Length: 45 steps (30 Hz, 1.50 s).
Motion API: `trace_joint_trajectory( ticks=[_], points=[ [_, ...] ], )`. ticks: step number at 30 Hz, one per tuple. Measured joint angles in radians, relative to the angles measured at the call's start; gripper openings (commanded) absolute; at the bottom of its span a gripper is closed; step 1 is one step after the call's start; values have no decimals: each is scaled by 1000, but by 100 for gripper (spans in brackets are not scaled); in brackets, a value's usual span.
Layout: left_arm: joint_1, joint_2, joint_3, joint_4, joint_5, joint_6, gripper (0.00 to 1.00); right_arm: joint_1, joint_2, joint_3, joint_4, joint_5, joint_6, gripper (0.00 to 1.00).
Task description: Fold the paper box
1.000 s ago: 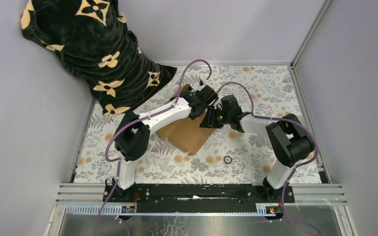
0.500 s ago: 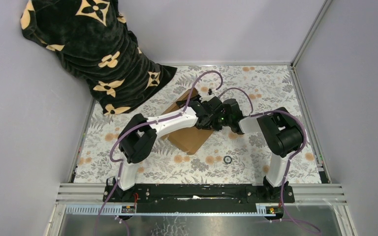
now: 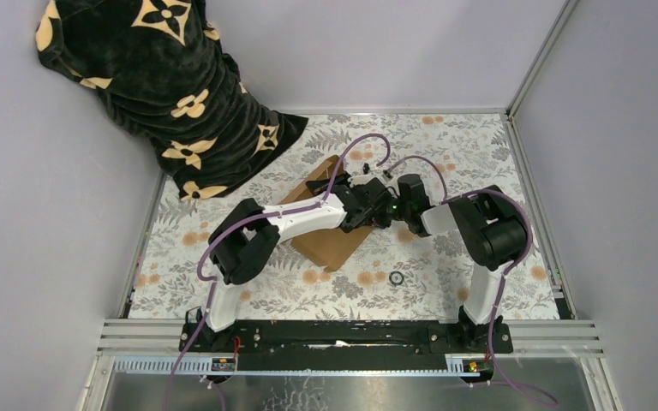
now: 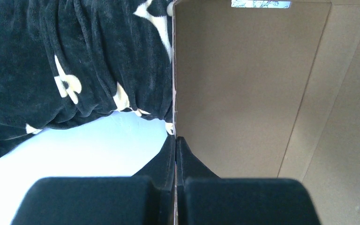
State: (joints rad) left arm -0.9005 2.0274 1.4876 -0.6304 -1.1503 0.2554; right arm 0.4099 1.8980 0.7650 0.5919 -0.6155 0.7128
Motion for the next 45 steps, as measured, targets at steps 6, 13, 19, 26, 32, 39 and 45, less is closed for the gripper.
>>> trace_joint_trajectory(
  ticks=[6, 13, 19, 26, 32, 39, 45],
  points=[
    [12, -4, -13, 15, 1, 5, 0, -108, -2, -40, 77, -66, 66, 41],
    [56, -67, -74, 40, 63, 7, 0, -195, 0, 50, 187, -148, 141, 43],
    [89, -135, -100, 75, 140, 25, 0, -194, 38, 210, 201, -200, 82, 42],
    [92, -156, -116, 117, 167, 43, 0, -194, 134, 259, 192, -232, 12, 43],
    [89, -156, -145, 143, 183, 59, 0, -194, 244, 272, 257, -268, 29, 43],
    [89, -156, -171, 175, 205, 82, 0, -193, 392, 362, 445, -322, 144, 45],
    [85, -157, -172, 196, 216, 104, 0, -187, 452, 442, 554, -370, 220, 45]
  ],
)
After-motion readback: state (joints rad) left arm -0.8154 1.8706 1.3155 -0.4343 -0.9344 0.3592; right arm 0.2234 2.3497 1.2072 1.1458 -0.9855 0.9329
